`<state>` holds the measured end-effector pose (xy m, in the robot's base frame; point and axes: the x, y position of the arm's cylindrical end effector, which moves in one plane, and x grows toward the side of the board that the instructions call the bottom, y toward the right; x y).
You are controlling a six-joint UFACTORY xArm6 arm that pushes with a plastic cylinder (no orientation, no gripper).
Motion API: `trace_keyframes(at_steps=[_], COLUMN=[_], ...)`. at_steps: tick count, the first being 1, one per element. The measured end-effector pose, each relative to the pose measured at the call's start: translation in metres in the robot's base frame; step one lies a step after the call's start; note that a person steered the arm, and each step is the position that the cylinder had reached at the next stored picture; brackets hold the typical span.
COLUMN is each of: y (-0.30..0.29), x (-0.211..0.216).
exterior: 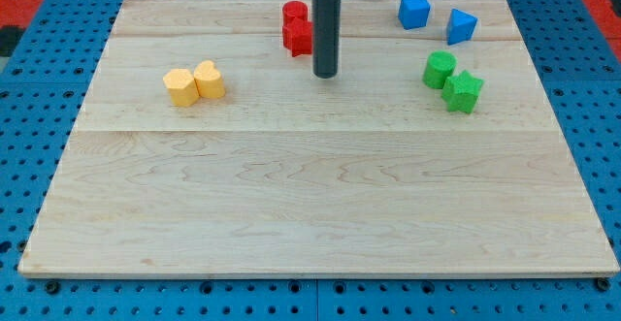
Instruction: Move your arm towards the blue cube
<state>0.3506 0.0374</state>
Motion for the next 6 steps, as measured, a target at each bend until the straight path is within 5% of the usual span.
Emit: trace_keyframes(at_steps=[1,6], y=[0.048,0.086], x=[0.002,-0.065])
